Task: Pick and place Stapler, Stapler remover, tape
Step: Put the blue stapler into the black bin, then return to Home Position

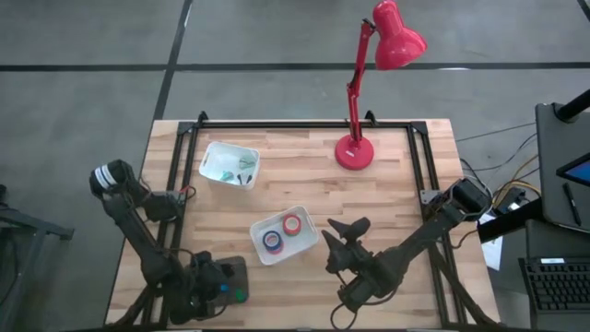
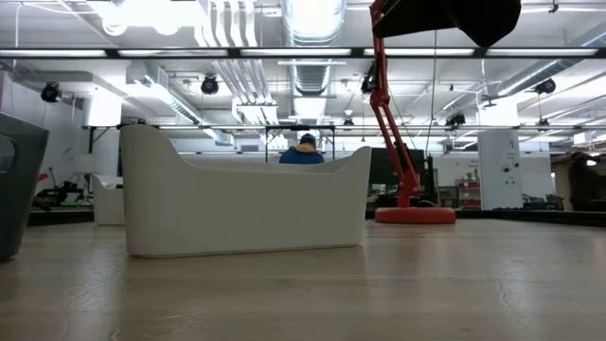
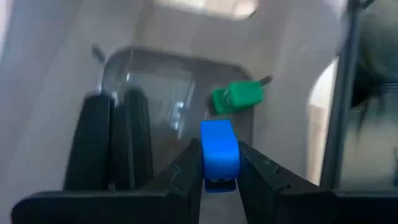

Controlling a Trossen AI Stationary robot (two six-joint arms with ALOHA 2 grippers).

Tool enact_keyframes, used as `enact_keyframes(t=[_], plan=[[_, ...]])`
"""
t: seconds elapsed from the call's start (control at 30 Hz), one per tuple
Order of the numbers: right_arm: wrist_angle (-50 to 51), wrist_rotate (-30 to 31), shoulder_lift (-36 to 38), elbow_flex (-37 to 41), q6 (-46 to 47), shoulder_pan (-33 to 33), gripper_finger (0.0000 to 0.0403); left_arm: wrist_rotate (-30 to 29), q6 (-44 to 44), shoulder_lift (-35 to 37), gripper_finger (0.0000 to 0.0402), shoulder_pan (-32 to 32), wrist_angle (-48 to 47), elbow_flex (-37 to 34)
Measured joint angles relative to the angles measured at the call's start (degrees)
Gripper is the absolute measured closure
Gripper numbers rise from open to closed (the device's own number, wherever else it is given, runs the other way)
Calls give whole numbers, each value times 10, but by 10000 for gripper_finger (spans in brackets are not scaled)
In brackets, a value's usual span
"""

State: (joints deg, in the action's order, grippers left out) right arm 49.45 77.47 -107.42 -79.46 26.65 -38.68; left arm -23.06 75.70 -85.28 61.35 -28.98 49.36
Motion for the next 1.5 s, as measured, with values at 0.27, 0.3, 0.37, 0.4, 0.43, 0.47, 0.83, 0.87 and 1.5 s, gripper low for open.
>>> enact_keyframes(t=[0.27,0.3,0.37,0.4,0.43,0.47,0.83,0.87,1.5], plan=[[-3,0,0,0,-1,1,202,1,40,-19,296,-1,1,0],[-3,0,0,0,-1,1,202,-2,44,-19,292,-1,1,0],[-3,0,0,0,-1,3,202,-2,44,-19,285,-1,5,0],[-3,0,0,0,-1,3,202,-3,43,-19,281,-1,4,0],[-3,0,0,0,-1,4,202,-3,43,-19,278,-1,4,0],[-3,0,0,0,-1,4,202,-5,43,-19,275,-1,3,0],[-6,-44,0,0,42,18,209,-339,-111,-15,266,-12,16,0],[-6,-56,0,0,52,23,214,-386,-113,-15,266,-18,15,0],[-176,-209,16,75,-50,80,395,-256,-605,10,396,-261,294,-5]])
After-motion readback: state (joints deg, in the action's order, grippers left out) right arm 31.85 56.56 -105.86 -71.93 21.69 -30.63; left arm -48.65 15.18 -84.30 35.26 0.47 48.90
